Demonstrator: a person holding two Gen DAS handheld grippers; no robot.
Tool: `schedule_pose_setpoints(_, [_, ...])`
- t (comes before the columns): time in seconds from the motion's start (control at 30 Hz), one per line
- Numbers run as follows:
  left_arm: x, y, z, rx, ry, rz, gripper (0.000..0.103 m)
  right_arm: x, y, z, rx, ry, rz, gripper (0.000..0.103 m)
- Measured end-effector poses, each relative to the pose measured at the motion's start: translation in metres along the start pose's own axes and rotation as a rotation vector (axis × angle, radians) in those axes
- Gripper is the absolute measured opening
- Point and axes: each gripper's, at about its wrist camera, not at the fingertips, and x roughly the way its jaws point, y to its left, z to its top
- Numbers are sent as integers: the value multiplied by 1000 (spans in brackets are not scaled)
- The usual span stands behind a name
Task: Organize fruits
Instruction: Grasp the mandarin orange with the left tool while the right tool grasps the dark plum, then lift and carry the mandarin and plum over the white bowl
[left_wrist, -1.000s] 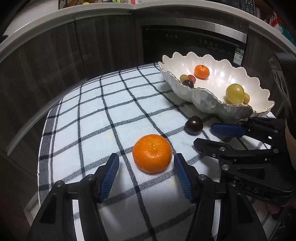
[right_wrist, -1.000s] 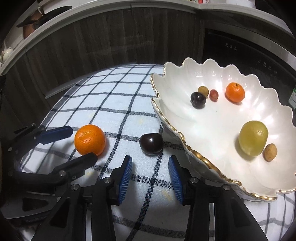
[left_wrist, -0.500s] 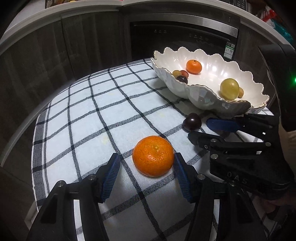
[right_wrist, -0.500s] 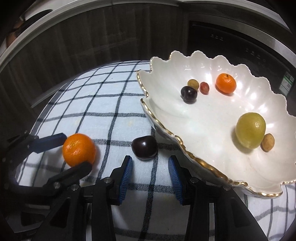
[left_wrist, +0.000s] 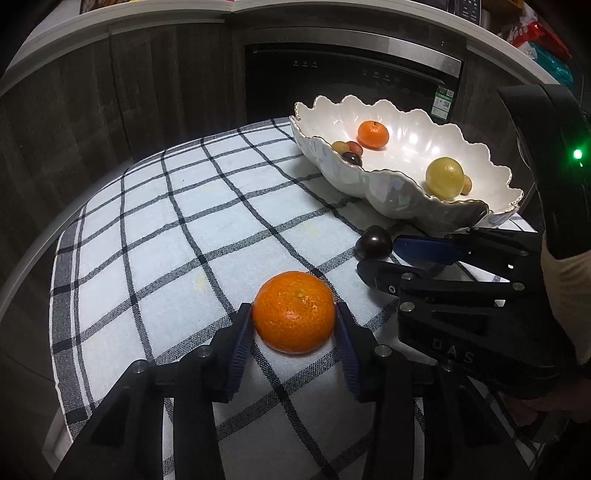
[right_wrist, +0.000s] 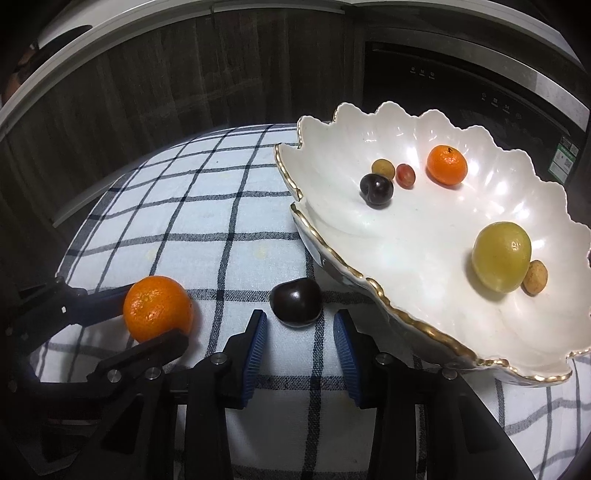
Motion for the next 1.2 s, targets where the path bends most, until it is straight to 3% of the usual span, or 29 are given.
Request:
schedule_pose_setpoints(0.1, [0, 0, 0, -4, 0, 9, 42, 1, 1, 0, 5, -1, -3, 37])
schedule_pose_setpoints(0.17, [0, 0, -1, -8, -2, 21, 42, 1, 5, 2, -5, -2, -3, 28])
schedule_pose_setpoints(0.6, [-3, 7, -3, -59, -8, 24, 42, 6, 8, 6, 42, -5, -28, 29])
schedule_pose_setpoints(1.2, [-20, 3, -6, -96, -12, 67, 42, -19, 14, -2, -30, -26, 23, 27])
